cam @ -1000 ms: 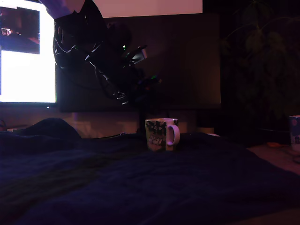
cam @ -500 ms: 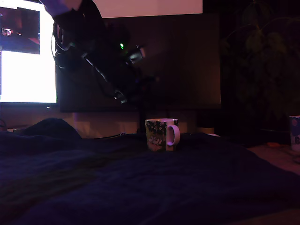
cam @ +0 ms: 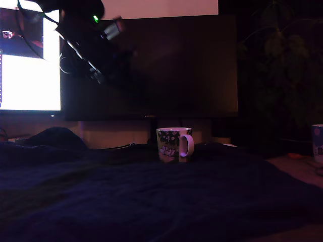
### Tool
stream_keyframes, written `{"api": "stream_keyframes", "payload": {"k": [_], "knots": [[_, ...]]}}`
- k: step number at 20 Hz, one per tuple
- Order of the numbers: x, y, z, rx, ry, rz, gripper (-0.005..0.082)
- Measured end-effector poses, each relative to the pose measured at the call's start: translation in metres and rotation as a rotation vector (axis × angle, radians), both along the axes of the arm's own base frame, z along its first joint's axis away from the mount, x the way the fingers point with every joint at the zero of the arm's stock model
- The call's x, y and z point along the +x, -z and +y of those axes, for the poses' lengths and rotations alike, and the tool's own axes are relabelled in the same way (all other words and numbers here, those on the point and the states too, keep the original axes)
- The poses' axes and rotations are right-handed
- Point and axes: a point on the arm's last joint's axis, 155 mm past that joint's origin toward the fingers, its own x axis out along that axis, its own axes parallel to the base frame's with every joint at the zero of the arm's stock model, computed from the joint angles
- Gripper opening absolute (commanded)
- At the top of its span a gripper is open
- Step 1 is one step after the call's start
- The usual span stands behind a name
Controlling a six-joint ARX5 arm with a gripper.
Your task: Pick up the coffee capsules on the table and drop them inside the coffee cup
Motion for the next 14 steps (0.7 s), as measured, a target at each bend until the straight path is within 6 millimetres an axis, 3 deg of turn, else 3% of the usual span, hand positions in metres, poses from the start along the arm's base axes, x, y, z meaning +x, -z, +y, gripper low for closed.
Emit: {"api": "stream_keyframes", "payload": {"k": [5, 14], "knots": [[-0.014, -0.003, 0.002, -0.003, 0.016, 0.020, -0.0019], [-0.059, 0.019, 0.057, 0.044, -0.091, 0.010, -0.0019]]}}
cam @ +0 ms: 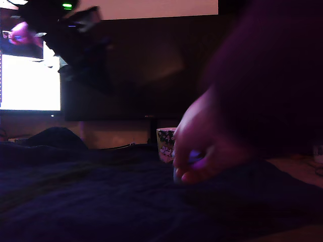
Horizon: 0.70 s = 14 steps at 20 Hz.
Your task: Pick up the coffee capsules on the table and drop them inside the coffee cup
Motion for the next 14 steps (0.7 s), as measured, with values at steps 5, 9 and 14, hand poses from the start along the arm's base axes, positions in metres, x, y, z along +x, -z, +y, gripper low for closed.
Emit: {"api": "stream_keyframes", "payload": {"k": [5, 9, 14], "knots": [[-0.007, 0.011, 0.034, -0.001, -0.070, -0.024, -0.0019], [-0.018, 0.030, 0.042, -0.005, -0.093, 0.021, -0.0019], [-0.024, 0.002, 0.036, -0.071, -0.076, -0.038, -0.0019]]}}
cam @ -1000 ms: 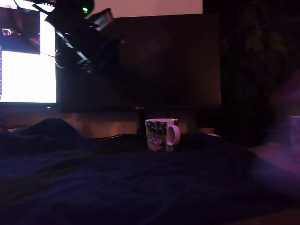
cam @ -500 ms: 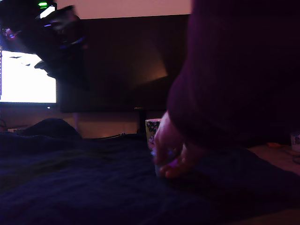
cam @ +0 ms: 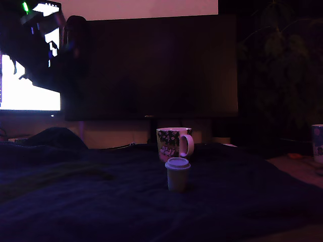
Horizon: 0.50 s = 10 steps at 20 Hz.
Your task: Pick up the coffee capsules on the table and drop them inside the coffee cup
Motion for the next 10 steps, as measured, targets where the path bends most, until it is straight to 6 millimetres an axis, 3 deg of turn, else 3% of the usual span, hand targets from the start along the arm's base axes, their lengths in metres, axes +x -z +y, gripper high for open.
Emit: {"api": "stream_keyframes", "payload": {"k": [2, 10], "knots": [[0.003, -0.017, -0.003, -0.026, 0.010, -0.055, -0.0019], [0.009, -0.036, -0.012, -0.068, 0.044, -0.137, -0.0019]]}}
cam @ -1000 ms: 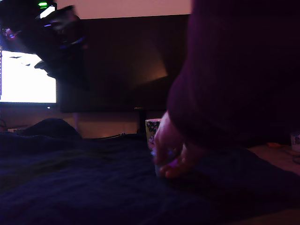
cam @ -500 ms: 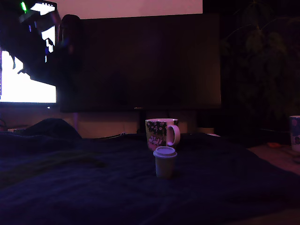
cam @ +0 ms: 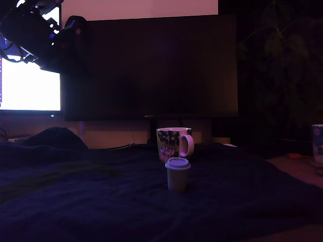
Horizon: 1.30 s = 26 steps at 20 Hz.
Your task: Pick up the coffee capsules on the table and drop them inside the coffee cup
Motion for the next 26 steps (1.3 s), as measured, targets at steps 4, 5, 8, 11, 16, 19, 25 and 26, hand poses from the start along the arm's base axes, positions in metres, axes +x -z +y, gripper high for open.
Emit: {"api": "stream_keyframes", "payload": {"k": [4, 5, 8, 11, 16, 19, 25, 26], "knots": [[0.001, 0.001, -0.004, -0.028, 0.012, -0.041, -0.0019], [-0.003, 0.009, -0.007, -0.038, 0.026, -0.034, -0.0019], [-0.019, 0.033, -0.016, -0.091, 0.051, 0.024, -0.0019], [-0.032, 0.042, -0.034, -0.118, 0.092, 0.032, -0.0019], [-0.062, 0.056, -0.072, -0.133, 0.182, 0.045, -0.0019], [-0.085, 0.076, -0.082, -0.131, 0.214, 0.091, -0.0019], [-0.124, 0.050, -0.087, -0.197, 0.254, -0.019, -0.0019], [-0.131, 0.047, -0.087, -0.208, 0.262, -0.032, -0.0019]]}}
